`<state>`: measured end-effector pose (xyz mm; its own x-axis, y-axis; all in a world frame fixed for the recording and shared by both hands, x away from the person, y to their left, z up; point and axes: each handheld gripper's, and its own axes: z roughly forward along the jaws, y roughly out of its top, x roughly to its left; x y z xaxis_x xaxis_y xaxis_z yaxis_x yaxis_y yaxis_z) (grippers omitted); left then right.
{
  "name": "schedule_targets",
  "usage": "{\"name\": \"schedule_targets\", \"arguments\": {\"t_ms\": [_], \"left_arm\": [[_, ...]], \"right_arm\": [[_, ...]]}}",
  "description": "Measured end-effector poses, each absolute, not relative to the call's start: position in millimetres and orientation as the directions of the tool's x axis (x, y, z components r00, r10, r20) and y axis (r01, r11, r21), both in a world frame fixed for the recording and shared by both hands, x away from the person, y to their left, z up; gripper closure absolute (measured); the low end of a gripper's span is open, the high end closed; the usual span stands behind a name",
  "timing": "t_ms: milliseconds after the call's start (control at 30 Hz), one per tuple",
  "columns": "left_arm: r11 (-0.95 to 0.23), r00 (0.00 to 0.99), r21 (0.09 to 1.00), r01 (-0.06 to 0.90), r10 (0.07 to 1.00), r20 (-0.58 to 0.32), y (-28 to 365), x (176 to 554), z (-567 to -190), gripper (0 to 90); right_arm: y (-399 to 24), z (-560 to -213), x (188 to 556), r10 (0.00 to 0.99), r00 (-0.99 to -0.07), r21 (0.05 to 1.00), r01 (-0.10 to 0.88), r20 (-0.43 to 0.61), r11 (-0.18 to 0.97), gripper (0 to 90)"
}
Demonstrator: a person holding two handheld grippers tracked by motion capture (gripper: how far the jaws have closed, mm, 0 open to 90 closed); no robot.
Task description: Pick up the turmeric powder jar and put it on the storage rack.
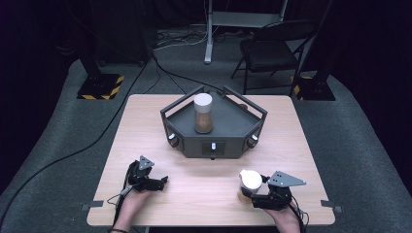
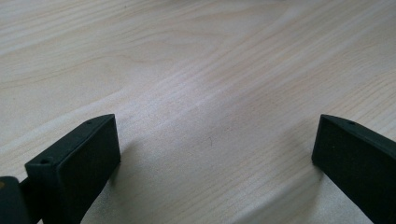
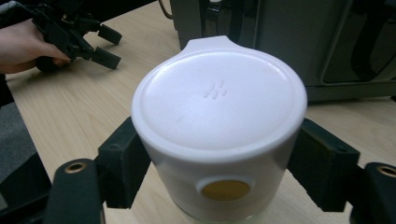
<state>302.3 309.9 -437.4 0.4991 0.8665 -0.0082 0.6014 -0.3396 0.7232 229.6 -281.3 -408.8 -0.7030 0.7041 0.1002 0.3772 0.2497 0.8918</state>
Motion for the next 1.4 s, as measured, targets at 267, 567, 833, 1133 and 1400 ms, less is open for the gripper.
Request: {"name": "schedule_targets", "arguments": {"t_ms": [267, 567, 833, 1133, 1400], "left_arm": [[-0.340, 0.500, 0.723, 0.601, 0.866, -0.009, 310.0, 302.5, -437.4, 0.6], [-0.340, 0.500, 0.723, 0.601, 0.866, -0.008, 310.0, 302.5, -437.4, 0.6], [-0.340, 0.500, 0.723, 0.601, 0.866, -0.008, 310.0, 302.6, -437.3, 0.6], [-0.340, 0.500, 0.723, 0.601, 0.866, -0.008, 310.0, 302.5, -437.4, 0.6], [-0.340, 0.500, 0.723, 0.601, 0.866, -0.009, 310.0, 302.6, -437.4, 0.6]], "right_arm": [[-271.9, -403.8, 223.0, 0.721, -0.692, 0.895, 0.343, 0.036, 0.284, 29.0], [-270.5, -397.2, 229.3, 0.729, -0.682, 0.888, 0.372, 0.062, 0.272, 29.2], [-272.2, -388.1, 233.4, 0.739, -0.671, 0.893, 0.367, 0.062, 0.259, 29.2], [-276.5, -372.9, 237.9, 0.752, -0.657, 0.903, 0.350, 0.048, 0.248, 29.2], [-280.3, -359.7, 243.4, 0.765, -0.643, 0.907, 0.344, 0.039, 0.243, 29.2]]}}
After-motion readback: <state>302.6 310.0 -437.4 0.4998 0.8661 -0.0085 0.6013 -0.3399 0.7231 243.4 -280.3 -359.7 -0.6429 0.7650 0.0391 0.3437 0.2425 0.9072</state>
